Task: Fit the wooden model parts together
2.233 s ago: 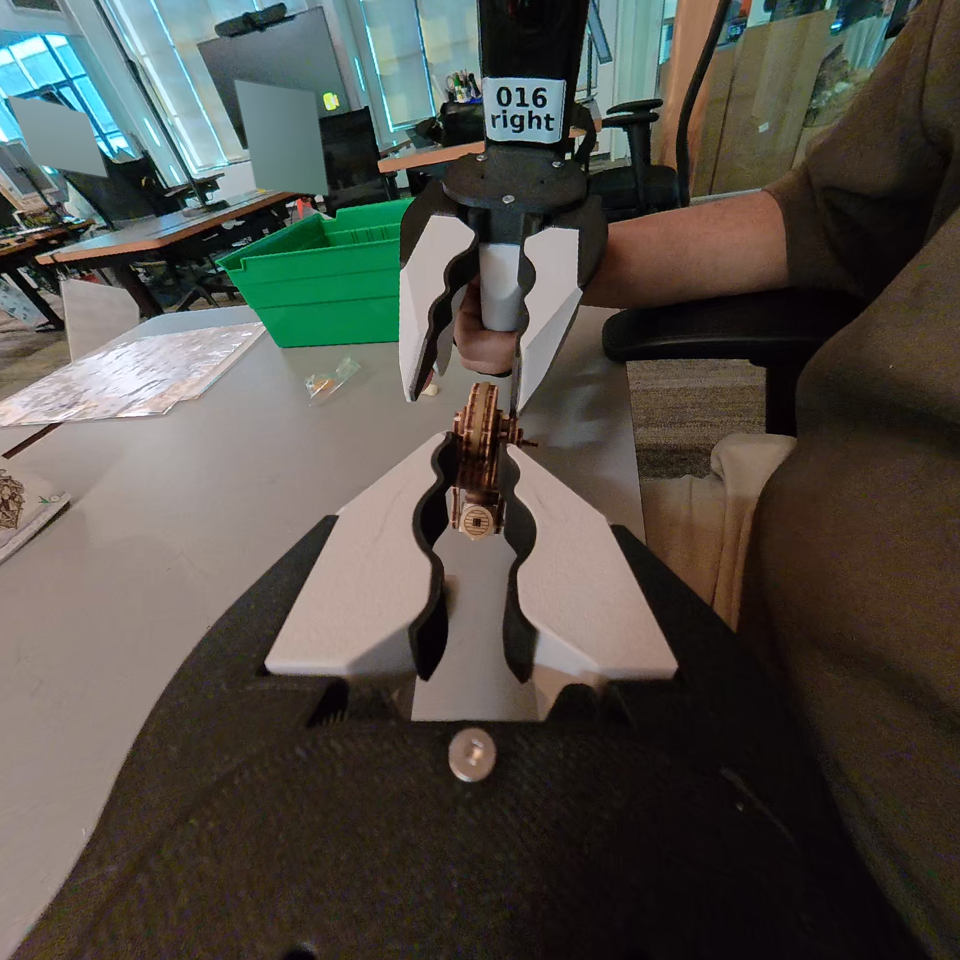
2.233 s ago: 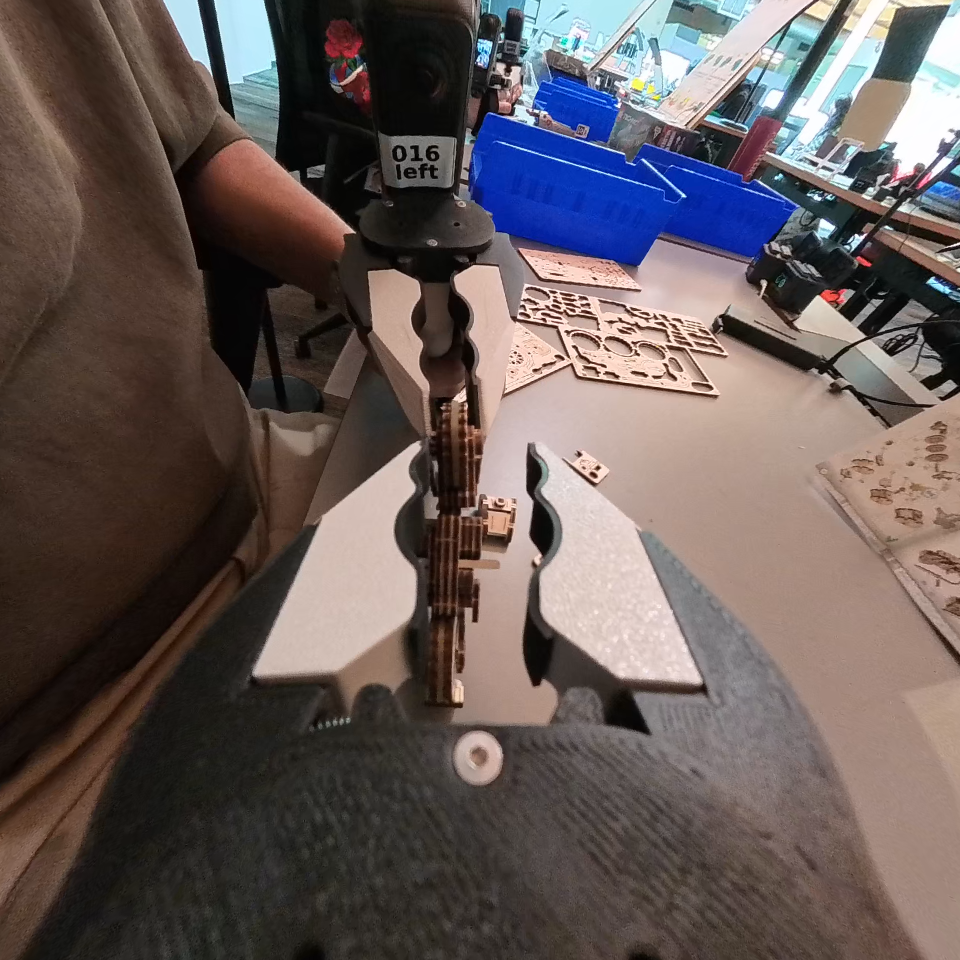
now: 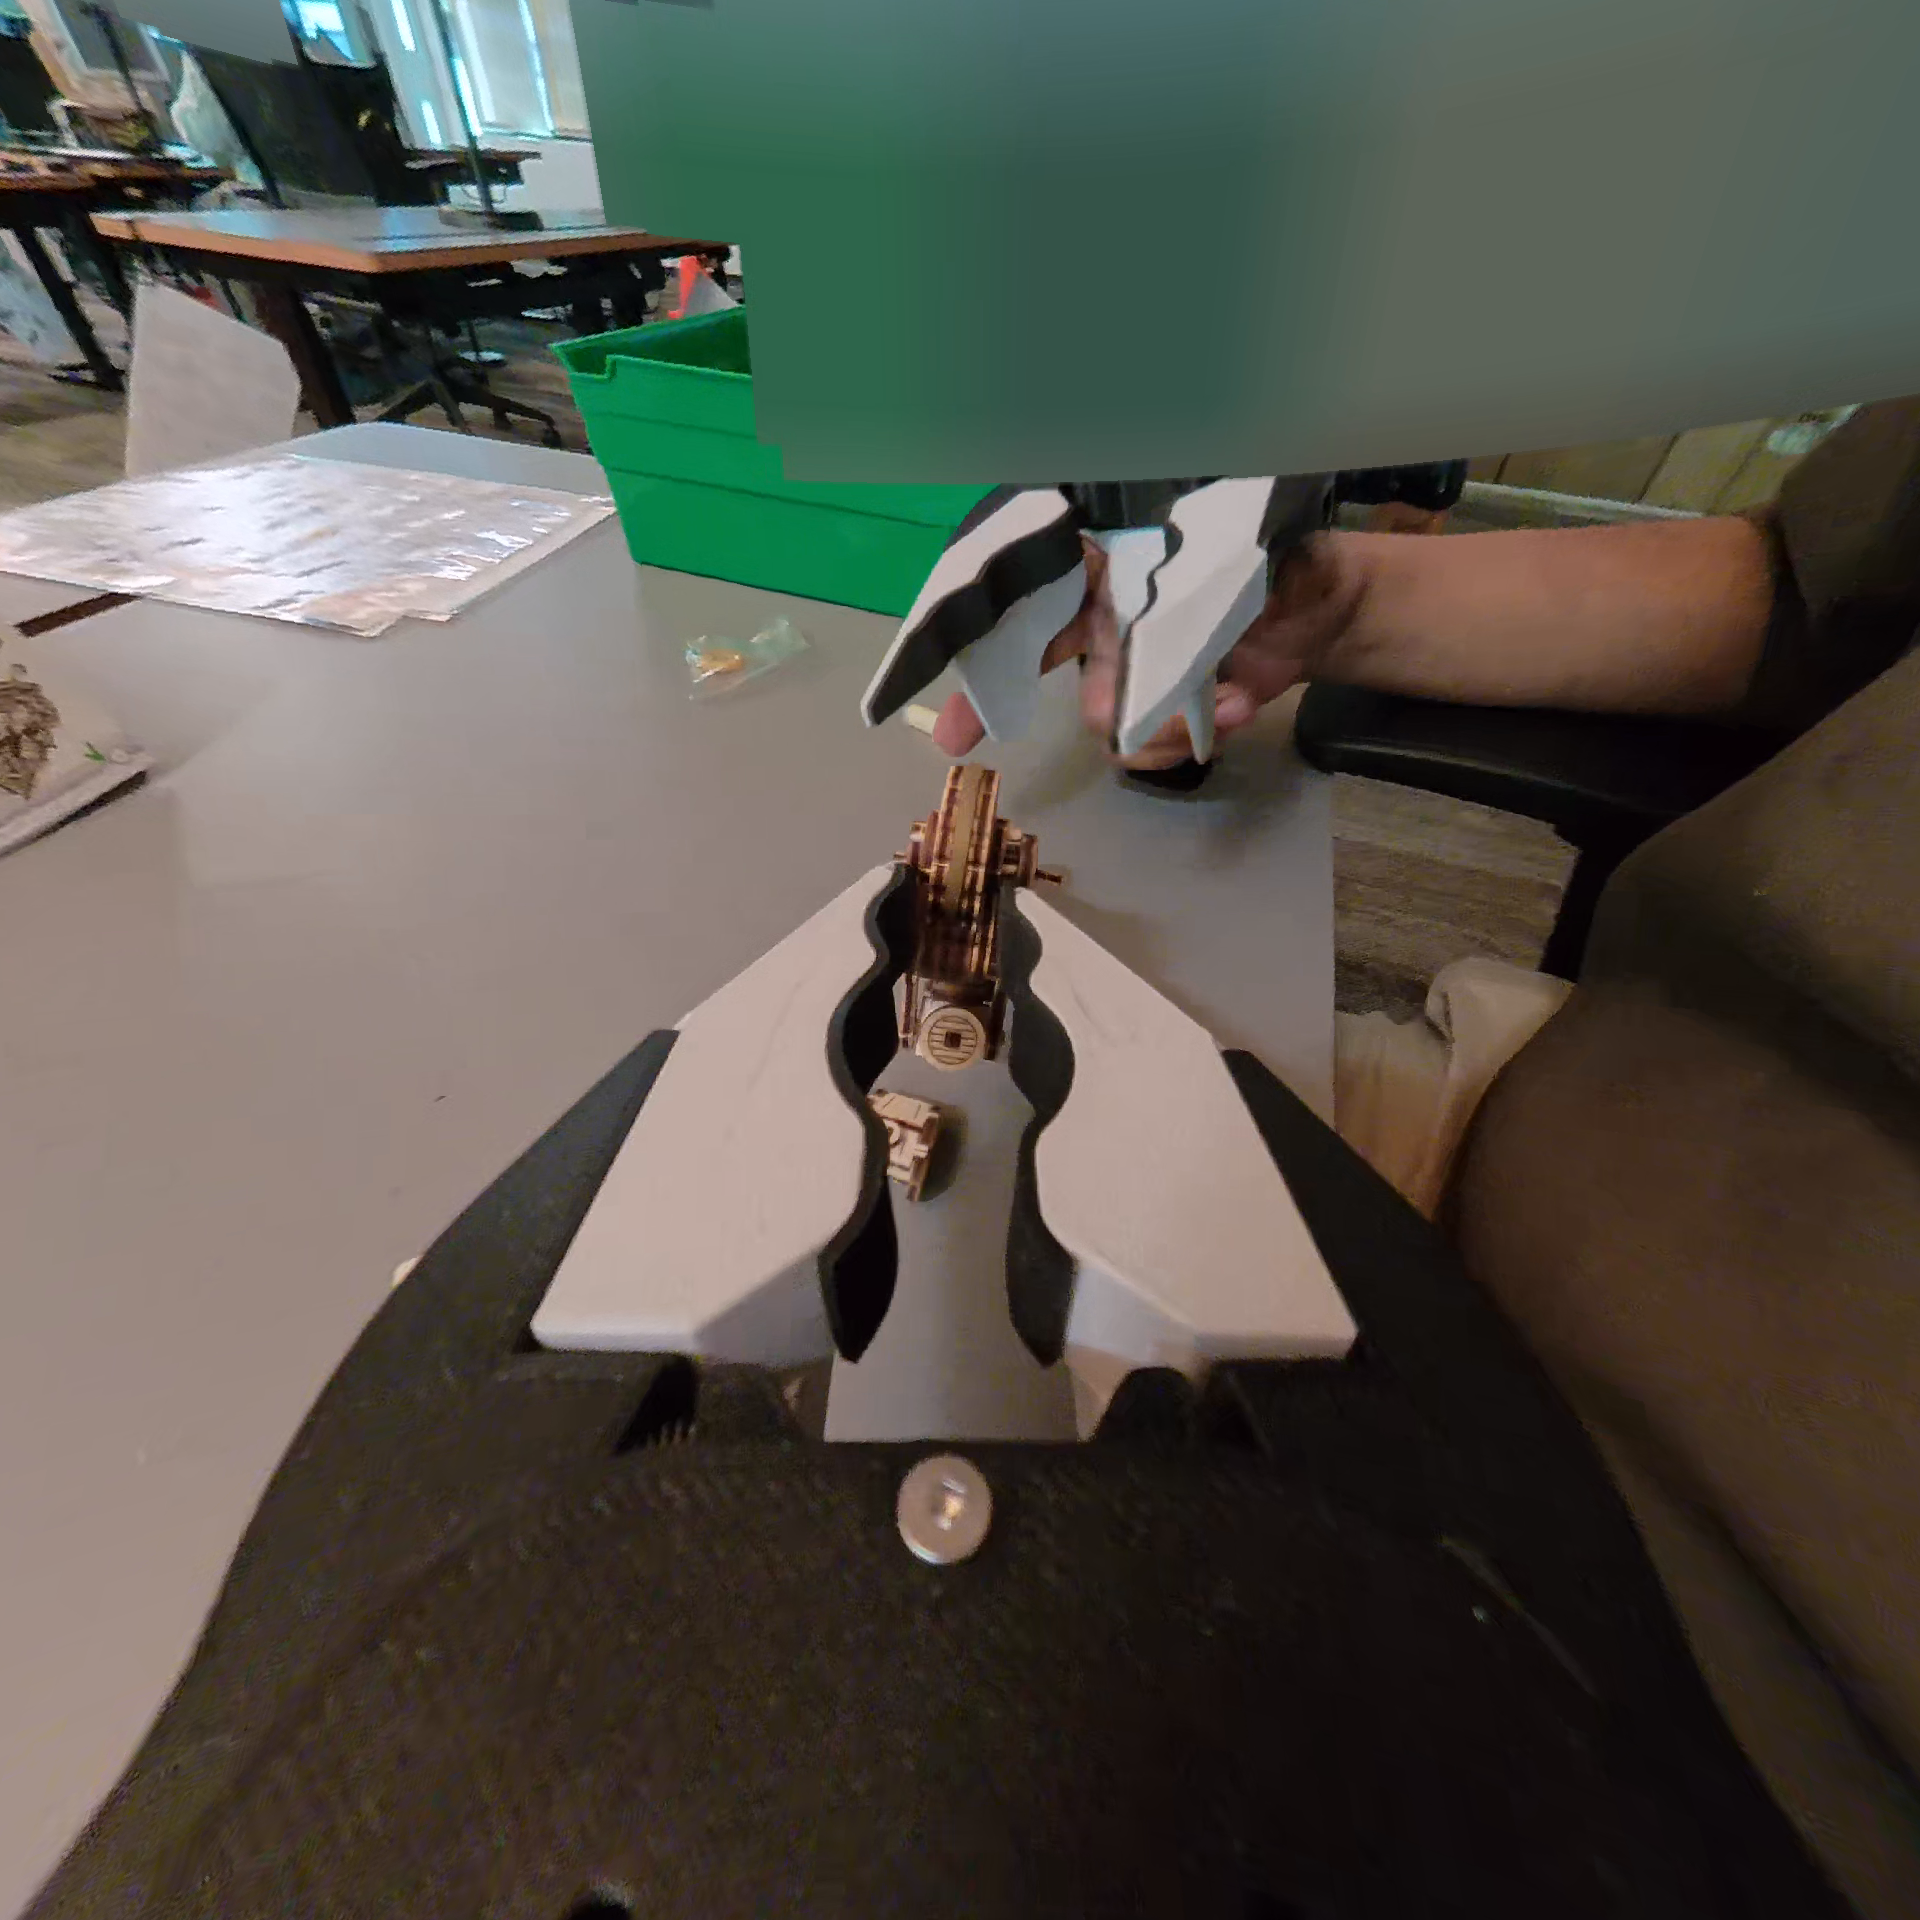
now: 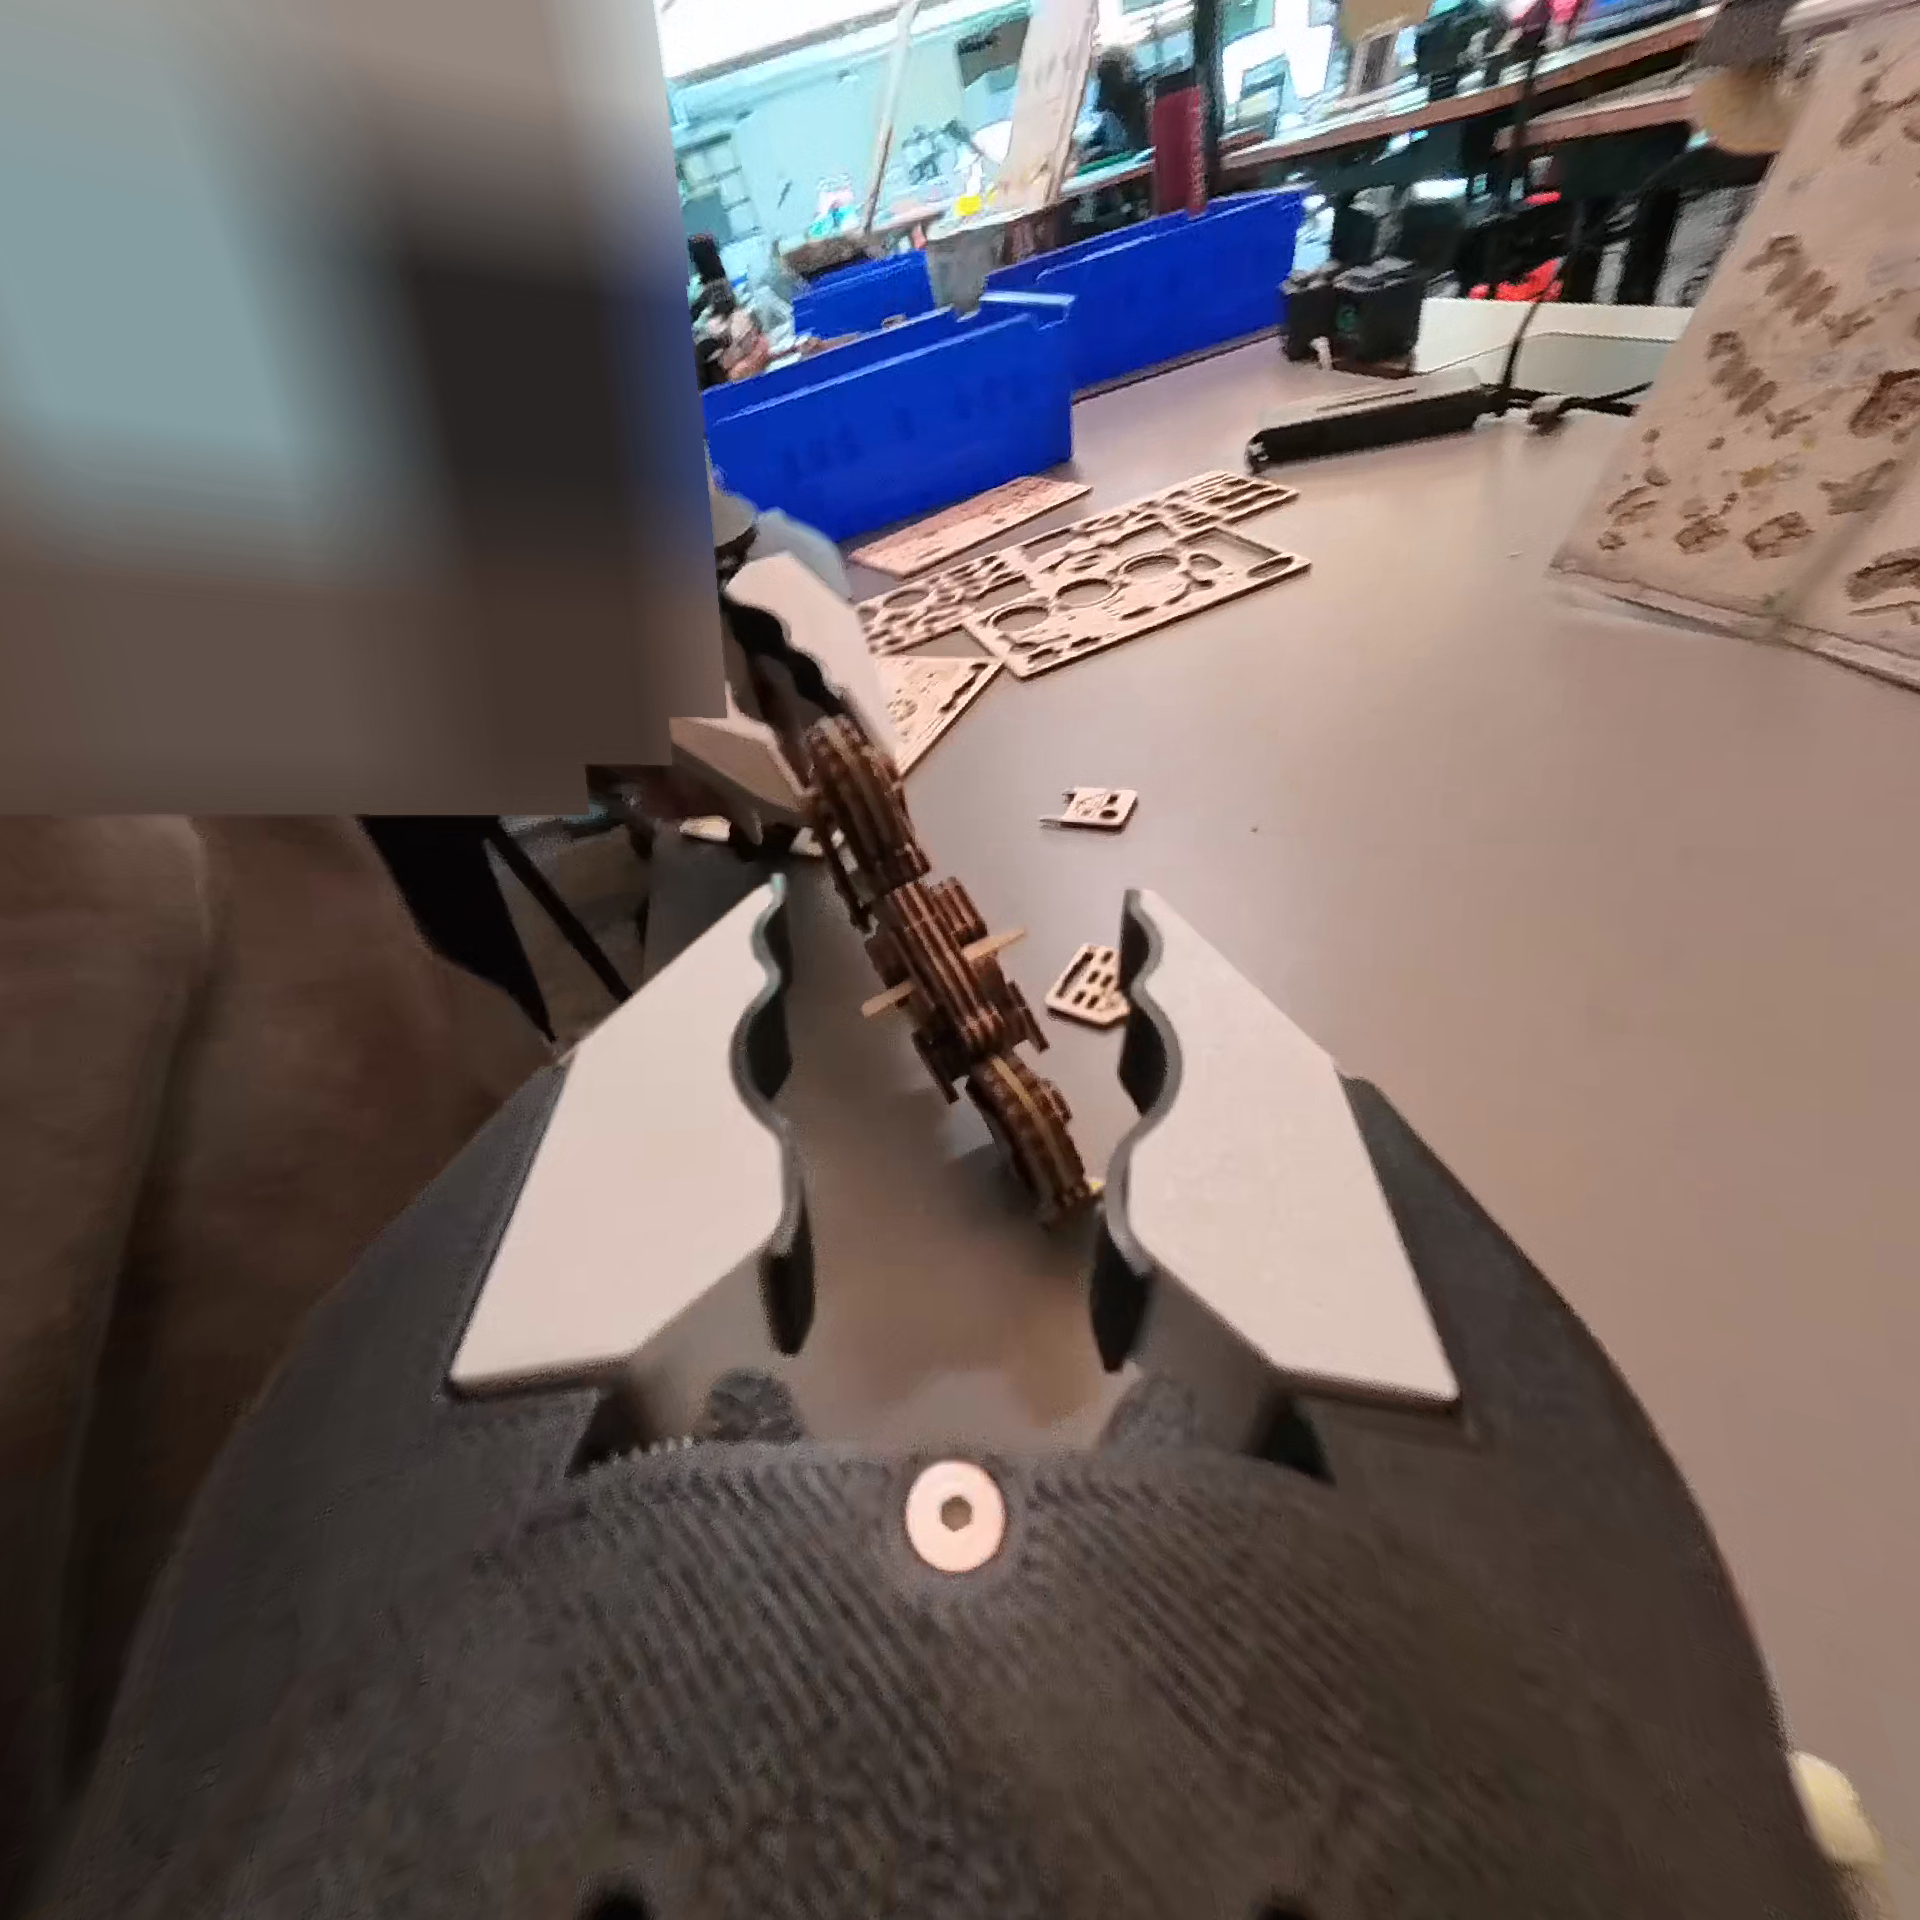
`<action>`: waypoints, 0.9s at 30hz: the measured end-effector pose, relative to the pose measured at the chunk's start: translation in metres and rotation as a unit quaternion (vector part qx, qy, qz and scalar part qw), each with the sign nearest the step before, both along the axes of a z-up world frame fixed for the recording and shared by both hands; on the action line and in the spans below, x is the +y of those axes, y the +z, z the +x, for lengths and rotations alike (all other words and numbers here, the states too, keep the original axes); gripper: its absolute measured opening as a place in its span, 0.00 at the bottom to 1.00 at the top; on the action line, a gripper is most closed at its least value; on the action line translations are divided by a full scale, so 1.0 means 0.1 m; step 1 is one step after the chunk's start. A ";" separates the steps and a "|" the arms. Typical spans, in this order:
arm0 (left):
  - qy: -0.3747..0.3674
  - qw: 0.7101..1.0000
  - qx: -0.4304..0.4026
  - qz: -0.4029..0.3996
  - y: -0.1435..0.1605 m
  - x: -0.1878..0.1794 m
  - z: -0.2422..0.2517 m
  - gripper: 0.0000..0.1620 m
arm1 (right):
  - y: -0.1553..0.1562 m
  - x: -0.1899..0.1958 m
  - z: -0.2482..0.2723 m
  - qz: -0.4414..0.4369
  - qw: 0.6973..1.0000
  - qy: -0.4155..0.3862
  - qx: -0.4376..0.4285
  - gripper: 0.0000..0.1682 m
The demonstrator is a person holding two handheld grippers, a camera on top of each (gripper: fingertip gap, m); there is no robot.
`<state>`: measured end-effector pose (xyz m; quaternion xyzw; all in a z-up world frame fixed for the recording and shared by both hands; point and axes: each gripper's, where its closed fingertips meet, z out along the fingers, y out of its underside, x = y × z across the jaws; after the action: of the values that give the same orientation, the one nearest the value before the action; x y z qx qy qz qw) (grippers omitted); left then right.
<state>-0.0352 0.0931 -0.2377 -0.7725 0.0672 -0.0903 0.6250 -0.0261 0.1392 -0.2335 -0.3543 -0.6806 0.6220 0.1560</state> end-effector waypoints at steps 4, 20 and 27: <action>-0.050 0.999 -0.003 0.002 0.01 -0.05 0.12 0.08 | -0.18 -0.13 0.14 0.081 0.995 0.055 0.008 0.45; -0.085 0.996 0.011 -0.014 -0.04 -0.07 0.23 0.08 | -0.42 -0.35 0.21 0.229 0.966 0.103 0.066 0.33; -0.082 0.996 0.013 -0.016 -0.05 -0.07 0.22 0.08 | -0.42 -0.32 0.21 0.237 0.964 0.096 0.070 0.26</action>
<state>-0.0132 0.0864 -0.2429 -0.7755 0.1368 -0.1328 0.6019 -0.0050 0.1071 -0.2755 -0.1956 -0.8267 0.4782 0.2225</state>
